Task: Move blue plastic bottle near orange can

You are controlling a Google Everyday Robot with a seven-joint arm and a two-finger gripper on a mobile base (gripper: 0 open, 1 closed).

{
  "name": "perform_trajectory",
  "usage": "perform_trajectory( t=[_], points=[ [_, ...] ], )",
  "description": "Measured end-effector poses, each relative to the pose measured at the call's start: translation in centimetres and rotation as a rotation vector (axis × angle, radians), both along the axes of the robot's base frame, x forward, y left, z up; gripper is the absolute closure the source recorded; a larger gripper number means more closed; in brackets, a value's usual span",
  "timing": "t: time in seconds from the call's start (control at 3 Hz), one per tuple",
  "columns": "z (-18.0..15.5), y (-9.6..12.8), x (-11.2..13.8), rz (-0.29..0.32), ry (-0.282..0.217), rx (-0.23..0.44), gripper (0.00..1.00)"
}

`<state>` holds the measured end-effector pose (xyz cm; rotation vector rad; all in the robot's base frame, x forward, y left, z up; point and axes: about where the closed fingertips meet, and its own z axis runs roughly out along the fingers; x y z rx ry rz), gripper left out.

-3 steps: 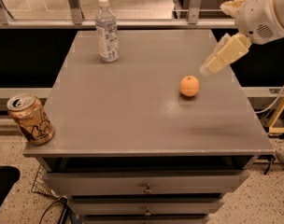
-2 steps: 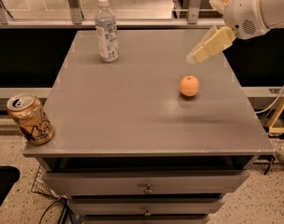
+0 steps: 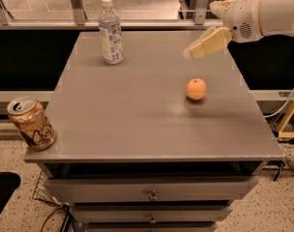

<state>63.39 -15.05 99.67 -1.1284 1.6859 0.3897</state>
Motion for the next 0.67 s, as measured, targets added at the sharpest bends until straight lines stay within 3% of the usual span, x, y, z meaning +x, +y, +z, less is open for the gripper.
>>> perform_trajectory(
  t=[0.33, 0.67],
  points=[
    [-0.1, 0.2, 0.1, 0.000, 0.000, 0.003, 0.00],
    [-0.2, 1.9, 2.8, 0.024, -0.021, 0.051, 0.00]
  ],
)
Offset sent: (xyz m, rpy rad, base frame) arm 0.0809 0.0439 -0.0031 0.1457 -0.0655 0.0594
